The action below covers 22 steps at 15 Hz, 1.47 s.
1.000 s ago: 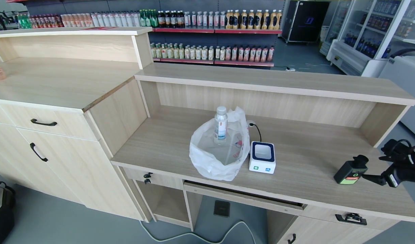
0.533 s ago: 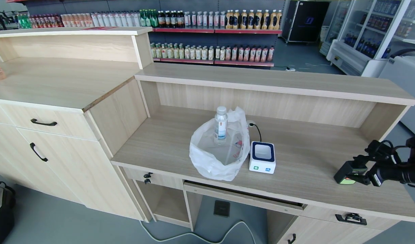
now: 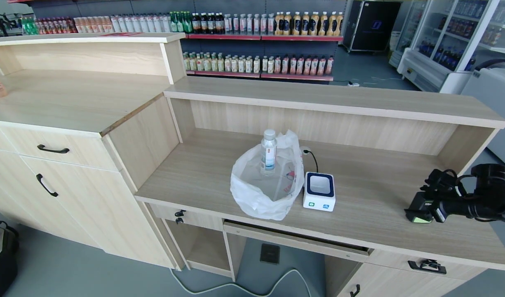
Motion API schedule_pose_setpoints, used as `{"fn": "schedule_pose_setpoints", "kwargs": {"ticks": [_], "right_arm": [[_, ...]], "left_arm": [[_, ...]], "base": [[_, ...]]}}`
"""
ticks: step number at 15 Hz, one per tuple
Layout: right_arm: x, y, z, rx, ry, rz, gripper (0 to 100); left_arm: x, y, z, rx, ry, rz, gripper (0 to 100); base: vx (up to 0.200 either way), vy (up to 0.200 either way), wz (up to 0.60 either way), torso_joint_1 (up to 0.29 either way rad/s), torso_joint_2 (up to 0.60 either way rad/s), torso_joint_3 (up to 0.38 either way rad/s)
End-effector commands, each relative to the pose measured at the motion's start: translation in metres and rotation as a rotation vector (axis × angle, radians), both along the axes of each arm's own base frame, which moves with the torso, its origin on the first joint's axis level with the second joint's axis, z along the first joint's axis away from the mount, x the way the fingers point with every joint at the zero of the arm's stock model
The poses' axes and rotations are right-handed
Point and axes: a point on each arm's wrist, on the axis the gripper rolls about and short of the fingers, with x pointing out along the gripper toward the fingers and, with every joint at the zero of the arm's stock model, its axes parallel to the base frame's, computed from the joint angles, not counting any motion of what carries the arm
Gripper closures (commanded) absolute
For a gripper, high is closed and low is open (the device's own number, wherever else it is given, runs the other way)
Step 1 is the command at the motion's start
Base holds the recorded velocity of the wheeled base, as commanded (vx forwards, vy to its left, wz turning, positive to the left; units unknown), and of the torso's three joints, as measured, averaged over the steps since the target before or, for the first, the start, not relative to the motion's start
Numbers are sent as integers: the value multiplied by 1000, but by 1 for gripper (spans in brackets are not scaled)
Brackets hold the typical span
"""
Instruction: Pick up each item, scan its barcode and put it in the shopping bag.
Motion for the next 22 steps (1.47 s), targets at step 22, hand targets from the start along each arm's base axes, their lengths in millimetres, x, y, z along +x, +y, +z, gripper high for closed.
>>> {"fn": "schedule_pose_setpoints", "kwargs": {"ticks": [22], "right_arm": [[-159,84,163,-924,-944,741,100]], "left_arm": [[0,0,0,0,0,1,0]], "base": [[0,0,0,0,0,0]]}}
